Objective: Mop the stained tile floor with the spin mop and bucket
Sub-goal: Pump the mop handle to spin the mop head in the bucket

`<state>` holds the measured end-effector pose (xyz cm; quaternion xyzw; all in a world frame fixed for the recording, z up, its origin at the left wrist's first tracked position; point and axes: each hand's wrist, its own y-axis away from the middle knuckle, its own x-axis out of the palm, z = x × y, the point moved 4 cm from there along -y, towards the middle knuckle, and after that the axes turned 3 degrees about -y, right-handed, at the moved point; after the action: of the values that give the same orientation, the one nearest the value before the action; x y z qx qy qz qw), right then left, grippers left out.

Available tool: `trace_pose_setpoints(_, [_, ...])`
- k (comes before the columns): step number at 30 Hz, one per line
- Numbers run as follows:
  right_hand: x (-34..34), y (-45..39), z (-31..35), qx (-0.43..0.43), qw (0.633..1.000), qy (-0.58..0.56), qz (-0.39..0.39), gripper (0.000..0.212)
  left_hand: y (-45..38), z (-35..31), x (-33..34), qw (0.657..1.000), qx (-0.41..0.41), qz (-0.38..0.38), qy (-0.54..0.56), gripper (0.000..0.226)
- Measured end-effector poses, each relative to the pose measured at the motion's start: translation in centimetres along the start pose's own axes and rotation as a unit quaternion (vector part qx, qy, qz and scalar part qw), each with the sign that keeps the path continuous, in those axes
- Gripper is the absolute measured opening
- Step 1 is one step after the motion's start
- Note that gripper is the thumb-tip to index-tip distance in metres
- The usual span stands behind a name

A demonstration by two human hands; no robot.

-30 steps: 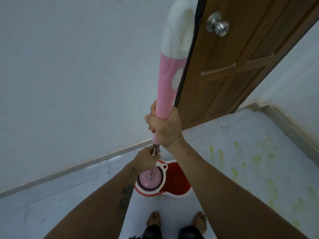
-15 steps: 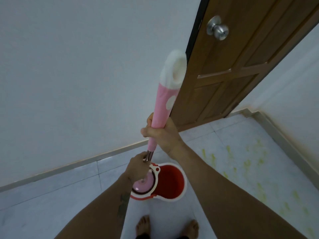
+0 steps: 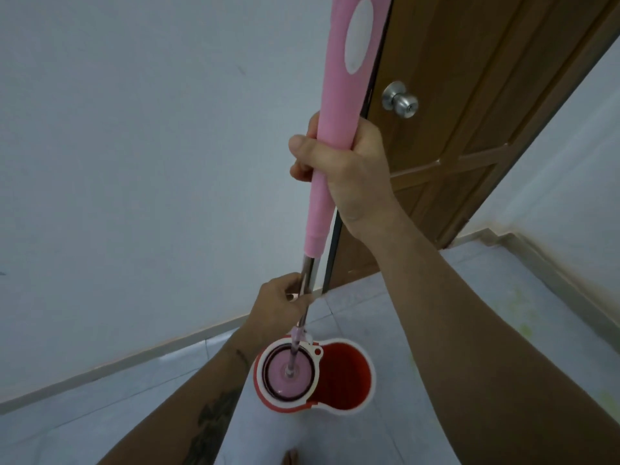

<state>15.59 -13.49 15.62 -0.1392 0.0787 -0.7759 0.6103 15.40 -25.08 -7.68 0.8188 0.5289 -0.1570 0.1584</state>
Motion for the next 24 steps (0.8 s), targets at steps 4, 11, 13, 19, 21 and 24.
trace_pose_setpoints(4, [-0.2, 0.4, -3.0, 0.026, 0.998, 0.027, -0.047, 0.020, -0.7, 2.5, 0.5, 0.997, -0.027, 0.041, -0.056, 0.011])
trace_pose_setpoints(11, [-2.7, 2.2, -11.5, 0.063, 0.977, 0.058, -0.194, 0.017, -3.9, 8.1, 2.2, 0.959, -0.052, 0.218, -0.173, 0.036])
trace_pose_setpoints(13, [-2.9, 3.5, -13.4, 0.080, 0.973, 0.063, -0.208, 0.015, -4.1, 9.9, 1.7, 0.955, -0.070, 0.224, -0.179, 0.039])
trace_pose_setpoints(19, [-1.3, 6.0, -18.6, 0.140, 0.965, 0.090, -0.201, 0.018, -2.8, 14.5, 0.7, 0.942, -0.137, 0.253, -0.173, 0.052])
trace_pose_setpoints(21, [-0.9, 6.5, -19.5, 0.154, 0.961, 0.093, -0.208, 0.013, -2.4, 15.2, 0.7, 0.936, -0.141, 0.277, -0.164, 0.052])
trace_pose_setpoints(24, [-0.8, 7.1, -20.4, 0.161, 0.958, 0.126, -0.204, 0.018, -2.6, 15.8, 0.7, 0.928, -0.157, 0.305, -0.147, 0.053])
